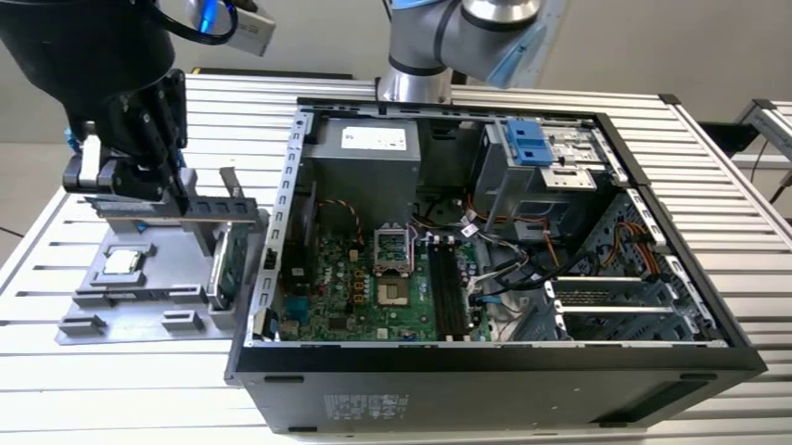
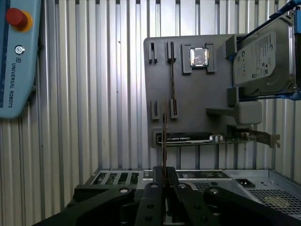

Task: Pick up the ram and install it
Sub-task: 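Pick up the ram and move it above insertion slot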

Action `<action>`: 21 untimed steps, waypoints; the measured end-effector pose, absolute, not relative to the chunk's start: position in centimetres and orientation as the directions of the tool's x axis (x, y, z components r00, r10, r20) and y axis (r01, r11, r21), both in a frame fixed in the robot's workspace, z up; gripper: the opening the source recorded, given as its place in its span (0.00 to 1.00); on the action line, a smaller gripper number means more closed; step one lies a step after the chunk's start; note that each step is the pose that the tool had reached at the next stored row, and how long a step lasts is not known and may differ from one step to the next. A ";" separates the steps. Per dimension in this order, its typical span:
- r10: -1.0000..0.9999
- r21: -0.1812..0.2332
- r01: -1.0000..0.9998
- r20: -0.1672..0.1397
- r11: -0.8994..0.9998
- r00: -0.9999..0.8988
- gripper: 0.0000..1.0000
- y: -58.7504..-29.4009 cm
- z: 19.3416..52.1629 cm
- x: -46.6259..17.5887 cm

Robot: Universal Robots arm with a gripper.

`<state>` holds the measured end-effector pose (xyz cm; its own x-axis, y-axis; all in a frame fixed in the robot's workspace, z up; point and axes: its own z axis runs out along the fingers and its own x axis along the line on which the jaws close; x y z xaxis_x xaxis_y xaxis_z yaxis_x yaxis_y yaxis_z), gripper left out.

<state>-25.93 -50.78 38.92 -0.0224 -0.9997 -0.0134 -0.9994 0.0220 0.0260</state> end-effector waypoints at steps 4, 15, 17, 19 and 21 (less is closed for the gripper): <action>-1.000 0.026 -0.999 -0.013 0.022 -0.022 0.00 -50.8 38.9 -25.5; -1.000 0.026 -0.999 -0.013 0.022 -0.022 0.00 -50.8 38.9 -24.1; -1.000 0.026 -0.999 -0.013 0.022 -0.022 0.00 -50.8 38.9 -23.9; -1.000 0.026 -0.999 -0.013 0.022 -0.022 0.00 -50.8 38.9 -23.7; -1.000 0.026 -0.999 -0.013 0.022 -0.022 0.00 -50.8 38.9 -23.4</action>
<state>-23.42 -50.78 38.92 -0.0223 -0.9997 -0.0134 -0.9994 0.0220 0.0260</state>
